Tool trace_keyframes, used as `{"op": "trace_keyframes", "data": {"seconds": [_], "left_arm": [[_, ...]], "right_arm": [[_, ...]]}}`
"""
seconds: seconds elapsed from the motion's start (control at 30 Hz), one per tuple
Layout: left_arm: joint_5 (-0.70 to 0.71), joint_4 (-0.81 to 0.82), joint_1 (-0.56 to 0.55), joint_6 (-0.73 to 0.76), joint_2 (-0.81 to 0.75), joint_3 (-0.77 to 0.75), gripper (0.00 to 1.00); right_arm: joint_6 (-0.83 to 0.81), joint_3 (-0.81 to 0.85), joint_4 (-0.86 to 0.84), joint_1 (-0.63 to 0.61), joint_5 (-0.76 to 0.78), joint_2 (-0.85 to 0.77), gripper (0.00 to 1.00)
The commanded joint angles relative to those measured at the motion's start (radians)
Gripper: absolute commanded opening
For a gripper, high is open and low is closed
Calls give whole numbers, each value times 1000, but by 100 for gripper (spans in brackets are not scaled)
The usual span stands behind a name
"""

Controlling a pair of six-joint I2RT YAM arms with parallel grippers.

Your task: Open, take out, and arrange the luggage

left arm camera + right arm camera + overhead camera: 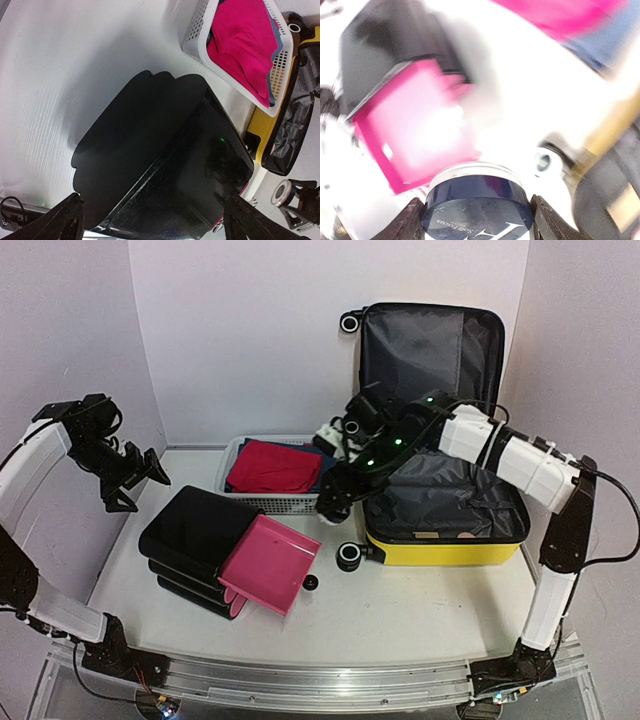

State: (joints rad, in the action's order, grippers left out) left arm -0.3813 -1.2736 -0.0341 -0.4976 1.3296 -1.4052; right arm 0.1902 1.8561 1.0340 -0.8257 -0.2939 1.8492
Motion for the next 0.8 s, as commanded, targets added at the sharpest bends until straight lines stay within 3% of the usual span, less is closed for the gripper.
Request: {"op": "trace_keyframes", "data": {"seconds": [0.0, 0.37, 0.77], "left_arm": [[-79, 24, -4, 22, -60, 17, 97], [-114, 26, -4, 16, -107, 31, 97], [-114, 30, -4, 15, -138, 50, 97]], "right_arm": [[-91, 129, -49, -118, 37, 76, 29], [-140, 433, 91, -259, 194, 335, 31], [-155, 539, 121, -319, 276, 473, 36]]}}
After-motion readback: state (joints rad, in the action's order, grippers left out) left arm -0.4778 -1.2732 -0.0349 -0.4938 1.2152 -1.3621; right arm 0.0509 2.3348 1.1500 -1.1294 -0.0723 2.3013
